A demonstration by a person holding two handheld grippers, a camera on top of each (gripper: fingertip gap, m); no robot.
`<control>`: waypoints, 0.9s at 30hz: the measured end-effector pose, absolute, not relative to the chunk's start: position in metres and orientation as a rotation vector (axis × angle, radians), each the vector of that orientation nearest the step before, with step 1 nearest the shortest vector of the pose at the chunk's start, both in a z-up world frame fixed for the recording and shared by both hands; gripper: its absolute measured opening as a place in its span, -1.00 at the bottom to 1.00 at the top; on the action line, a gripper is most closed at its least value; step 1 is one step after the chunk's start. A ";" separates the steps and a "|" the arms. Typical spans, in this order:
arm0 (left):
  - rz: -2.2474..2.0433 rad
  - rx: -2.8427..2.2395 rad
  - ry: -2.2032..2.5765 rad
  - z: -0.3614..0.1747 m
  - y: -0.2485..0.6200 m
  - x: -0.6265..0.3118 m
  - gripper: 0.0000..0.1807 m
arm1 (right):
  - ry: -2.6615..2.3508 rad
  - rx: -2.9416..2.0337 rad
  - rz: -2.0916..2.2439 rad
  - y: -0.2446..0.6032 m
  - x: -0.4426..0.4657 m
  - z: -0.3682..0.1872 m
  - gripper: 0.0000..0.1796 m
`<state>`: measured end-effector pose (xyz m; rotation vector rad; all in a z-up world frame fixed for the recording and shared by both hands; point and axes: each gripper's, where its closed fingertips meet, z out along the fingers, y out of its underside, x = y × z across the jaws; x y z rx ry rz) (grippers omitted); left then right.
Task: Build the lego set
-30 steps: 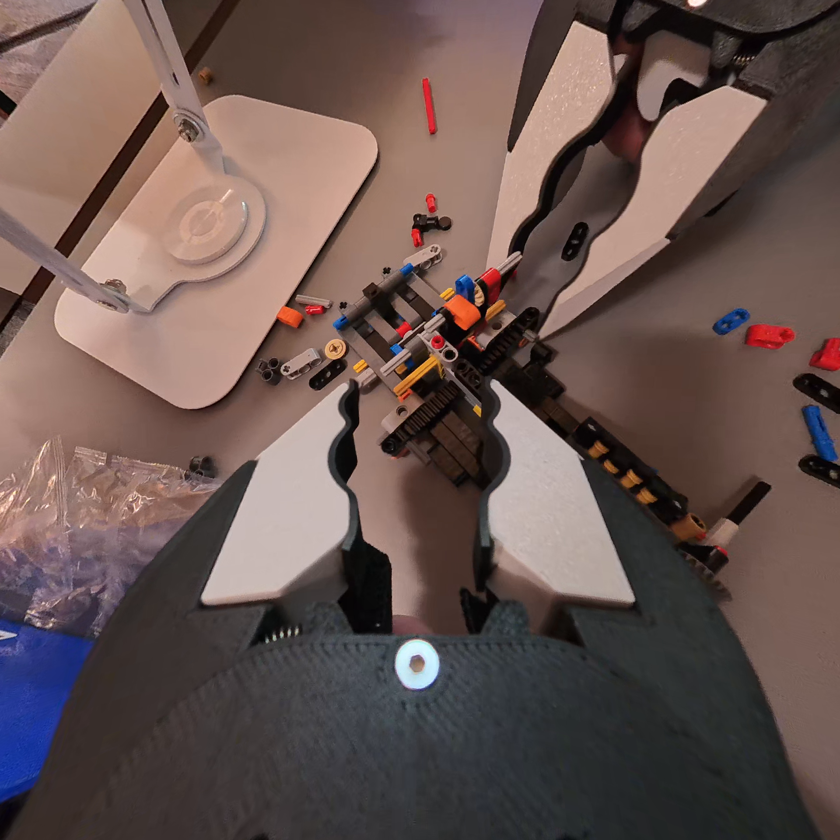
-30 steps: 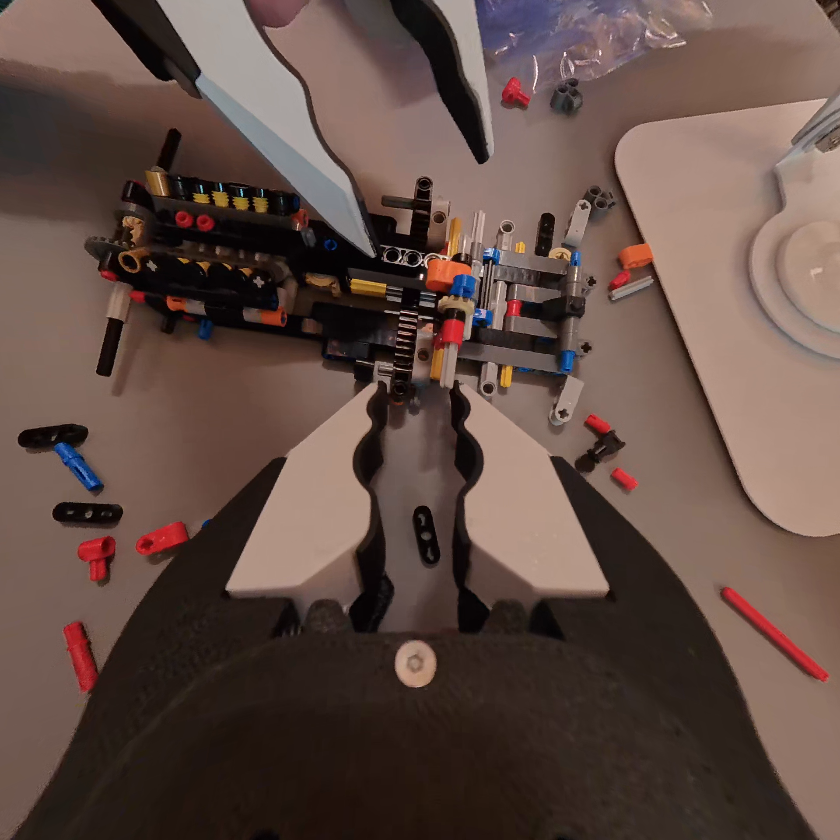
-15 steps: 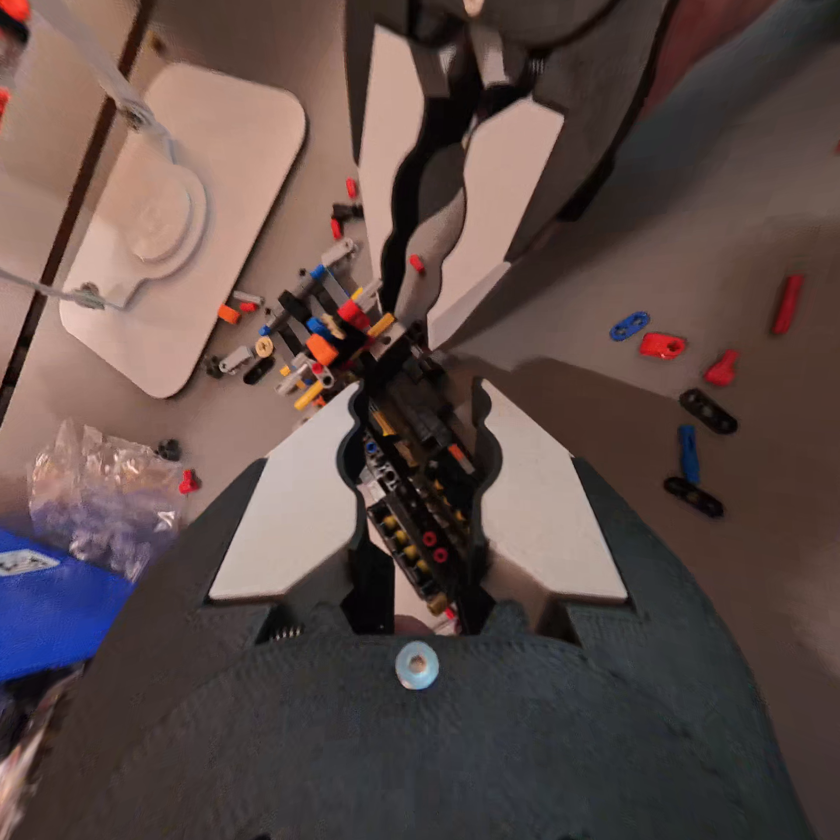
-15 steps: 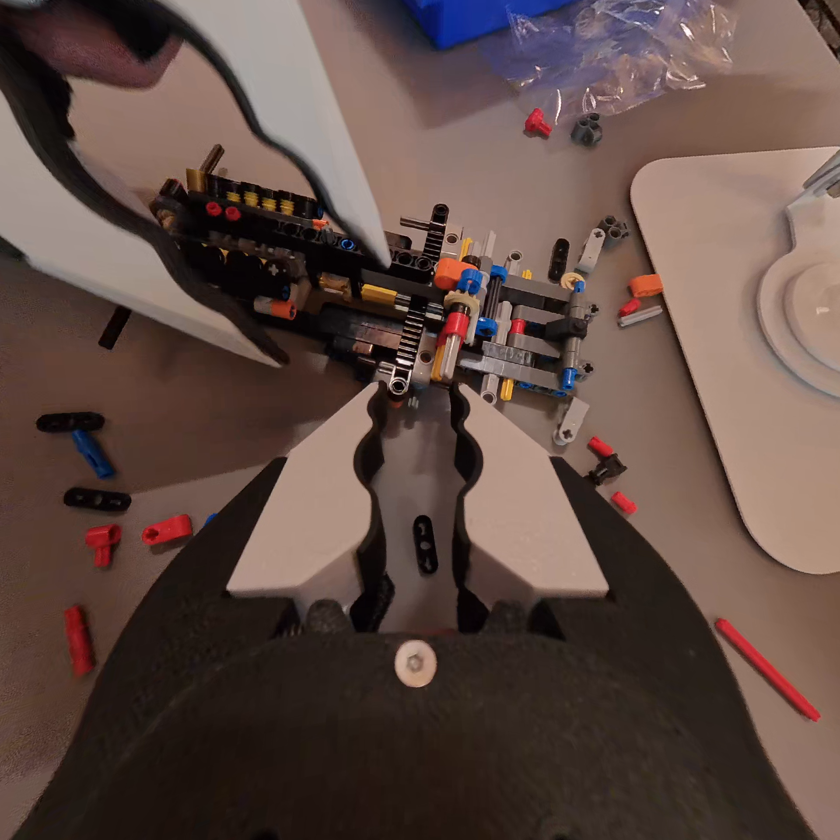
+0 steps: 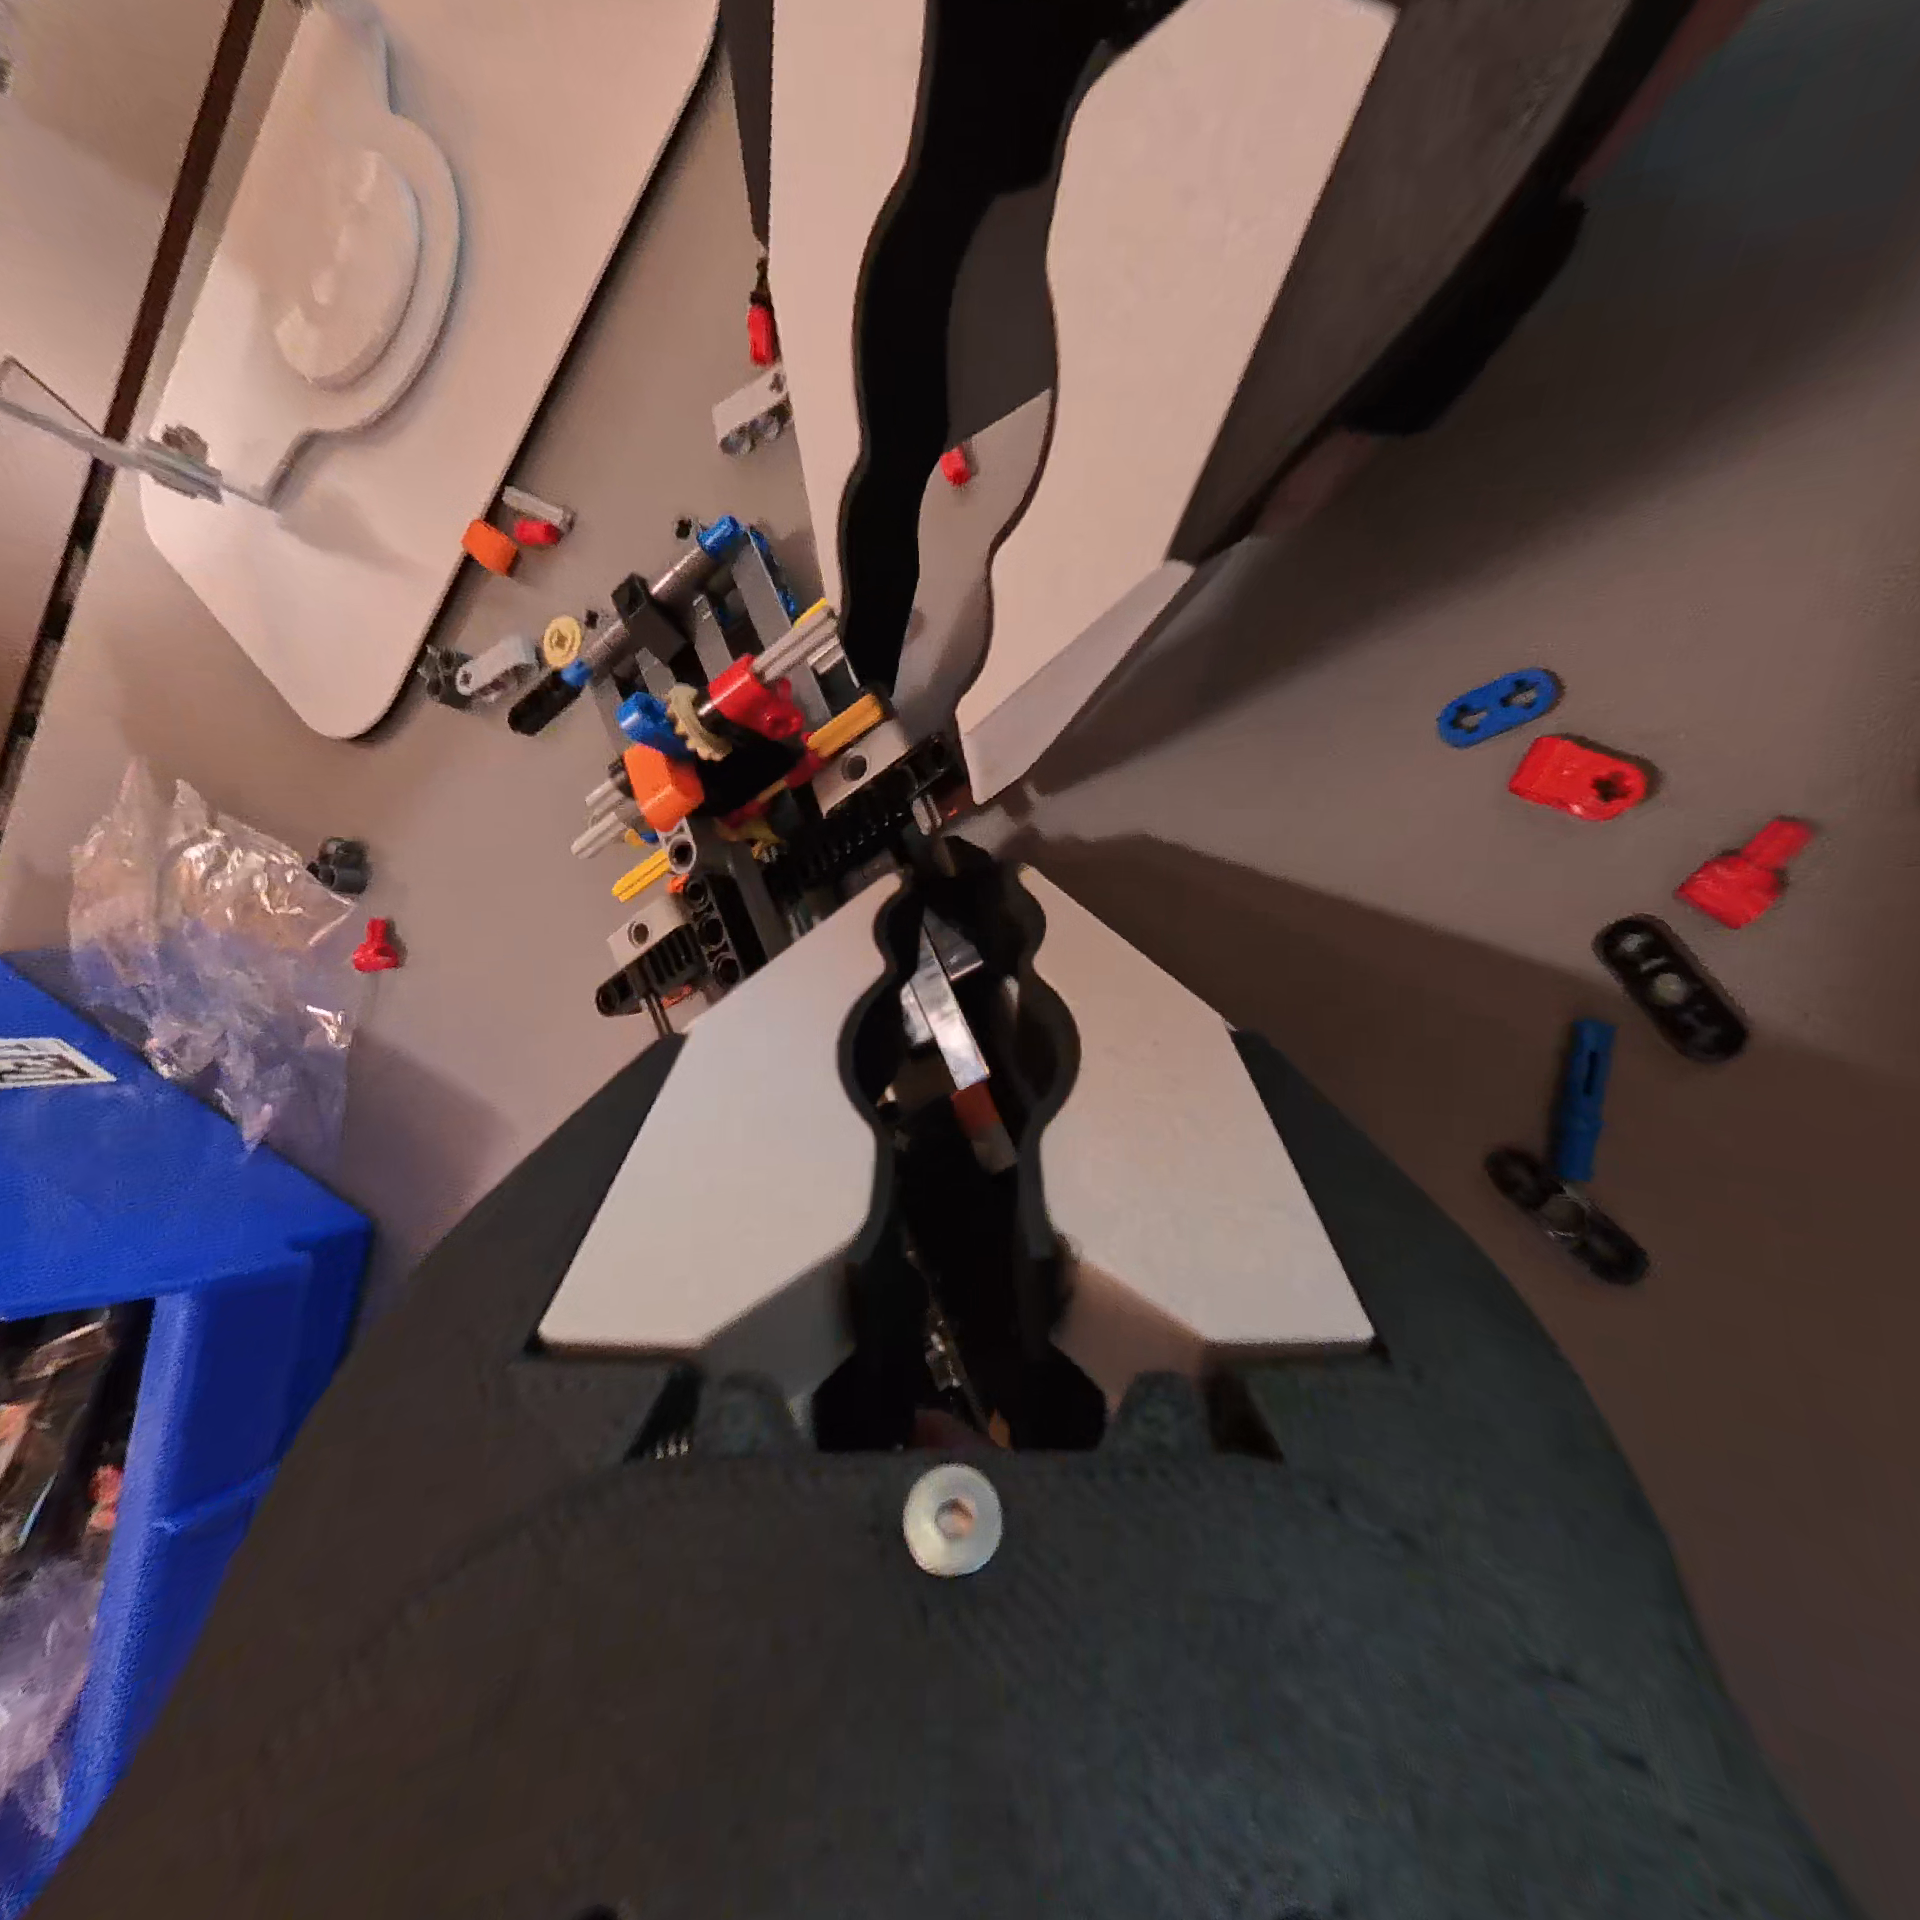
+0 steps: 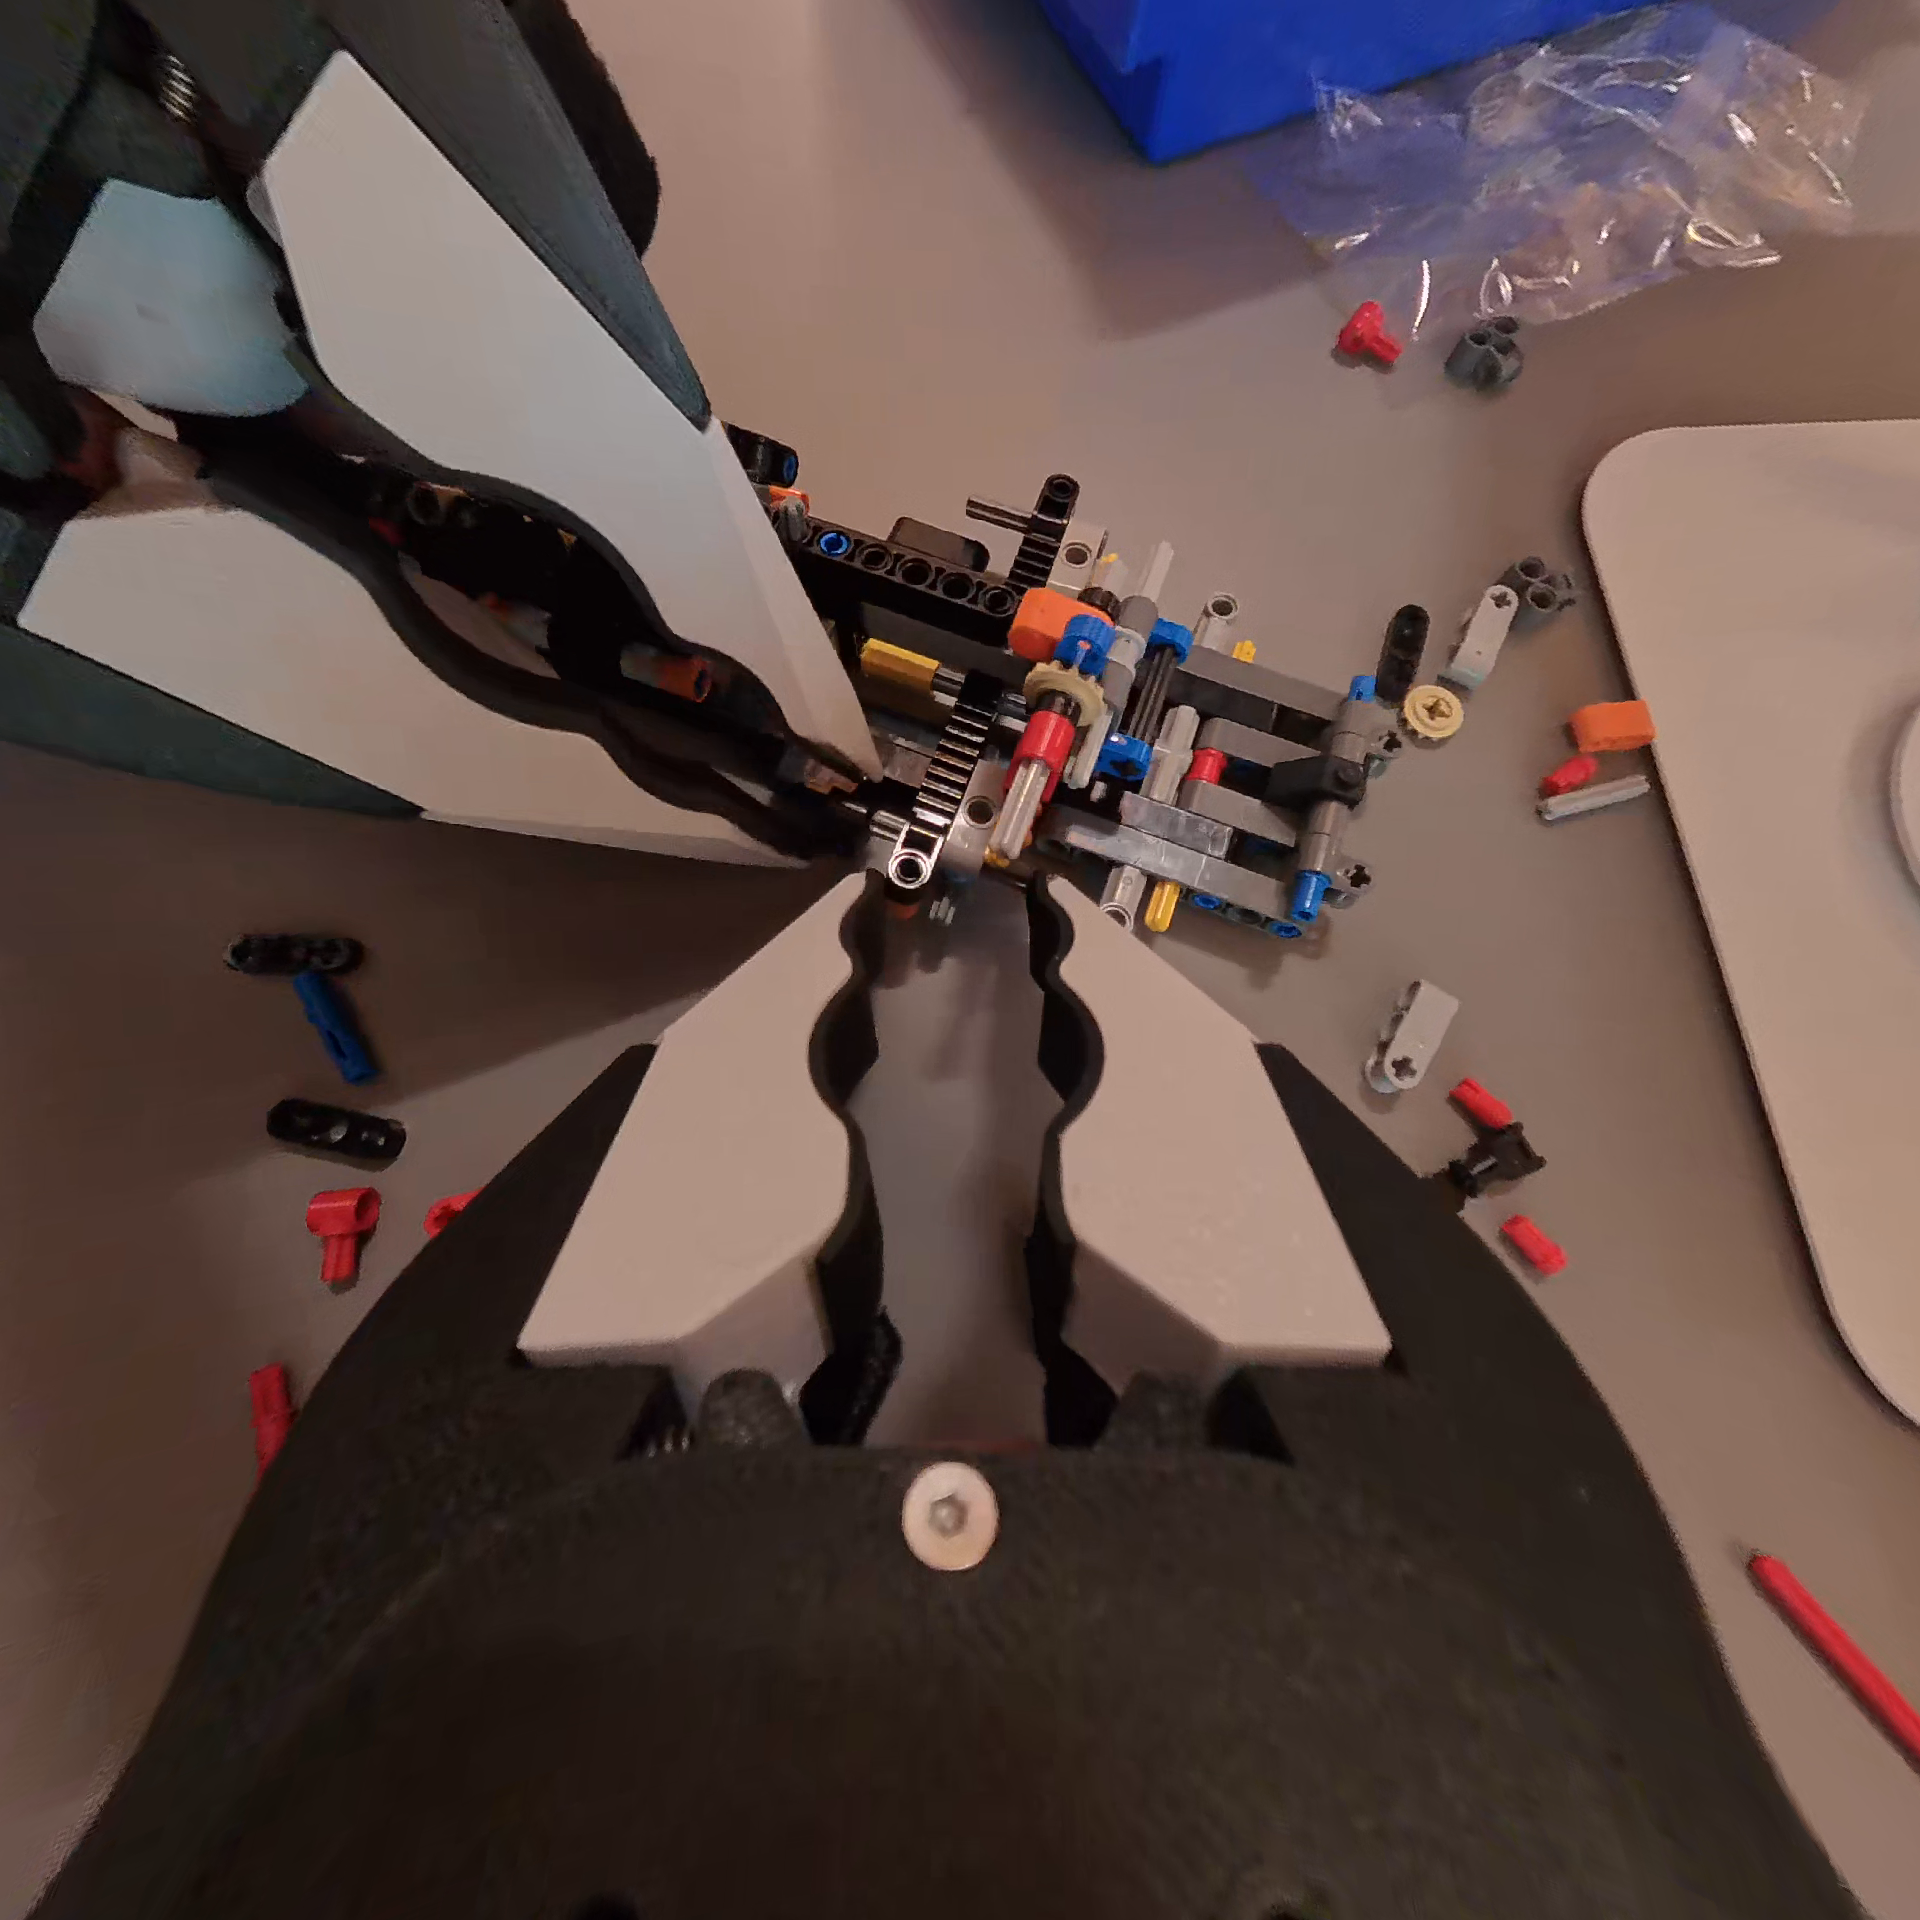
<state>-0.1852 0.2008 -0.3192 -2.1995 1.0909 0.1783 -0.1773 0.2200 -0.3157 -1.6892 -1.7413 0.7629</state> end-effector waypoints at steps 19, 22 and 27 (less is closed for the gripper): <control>0.186 -2.135 1.097 -0.321 0.200 -0.187 -0.88 | -1.754 -1.598 0.726 0.219 -0.179 -0.313 -0.74; 0.155 -2.141 1.088 -0.320 0.198 -0.188 -0.88 | -1.753 -1.572 0.706 0.217 -0.181 -0.312 -0.73; 0.158 -2.126 1.109 -0.321 0.196 -0.189 -0.88 | -1.760 -1.539 0.684 0.214 -0.181 -0.312 -0.73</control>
